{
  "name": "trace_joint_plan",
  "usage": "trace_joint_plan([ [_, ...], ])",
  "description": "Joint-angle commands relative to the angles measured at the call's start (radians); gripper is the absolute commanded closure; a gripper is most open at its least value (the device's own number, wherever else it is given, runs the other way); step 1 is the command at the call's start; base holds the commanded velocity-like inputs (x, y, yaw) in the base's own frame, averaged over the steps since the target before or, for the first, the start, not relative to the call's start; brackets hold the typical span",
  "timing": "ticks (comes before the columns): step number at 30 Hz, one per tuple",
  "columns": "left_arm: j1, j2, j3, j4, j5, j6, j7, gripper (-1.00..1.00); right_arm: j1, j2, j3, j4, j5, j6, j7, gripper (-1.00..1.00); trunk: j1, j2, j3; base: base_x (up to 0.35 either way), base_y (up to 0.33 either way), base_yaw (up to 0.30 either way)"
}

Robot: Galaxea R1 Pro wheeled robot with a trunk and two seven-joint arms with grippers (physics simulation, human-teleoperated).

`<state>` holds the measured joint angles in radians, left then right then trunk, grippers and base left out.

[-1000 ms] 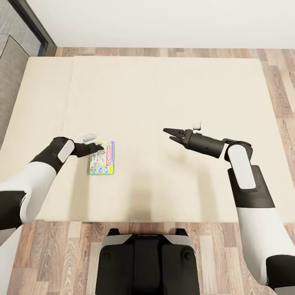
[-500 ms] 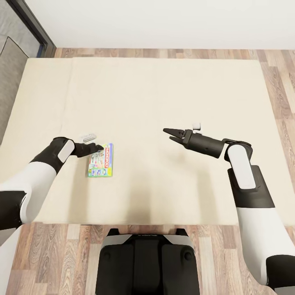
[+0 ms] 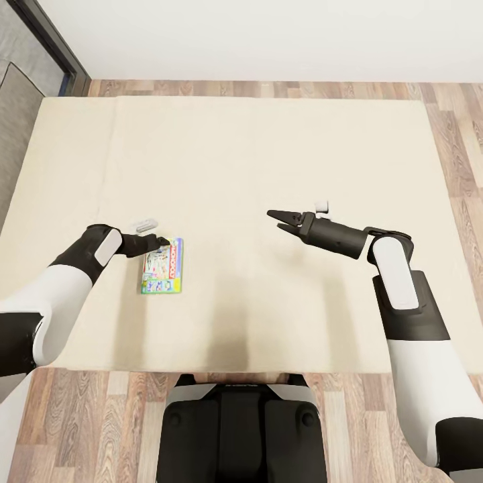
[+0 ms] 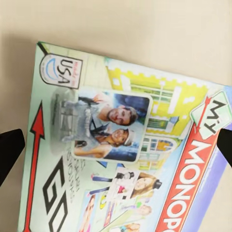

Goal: Put all the toys in the child's room - the three board games (two on the bed and one on the table), the two jigsaw puzzles on the table, and the tennis ball on the table - inside the toy box on the table in the child's room.

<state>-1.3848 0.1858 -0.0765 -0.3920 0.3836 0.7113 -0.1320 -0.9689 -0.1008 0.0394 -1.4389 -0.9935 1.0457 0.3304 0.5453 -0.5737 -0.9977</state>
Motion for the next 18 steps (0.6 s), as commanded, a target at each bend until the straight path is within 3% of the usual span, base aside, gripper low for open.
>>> trace_joint_plan([
  [1, 0.0, 0.001, -0.008, -0.001, 0.001, 0.002, -0.003, -1.0, -0.001, 0.0, 0.0, 0.0, 0.01, 0.001, 0.01, -1.0, 0.0, -0.001, -0.001, 0.004, -0.003, 0.0],
  [18, 0.0, 0.001, -0.008, -0.001, 0.001, 0.002, -0.003, -1.0, -0.001, 0.0, 0.0, 0.011, 0.01, 0.001, 0.01, -1.0, 0.0, -0.001, -0.011, 0.001, 0.0, 0.0],
])
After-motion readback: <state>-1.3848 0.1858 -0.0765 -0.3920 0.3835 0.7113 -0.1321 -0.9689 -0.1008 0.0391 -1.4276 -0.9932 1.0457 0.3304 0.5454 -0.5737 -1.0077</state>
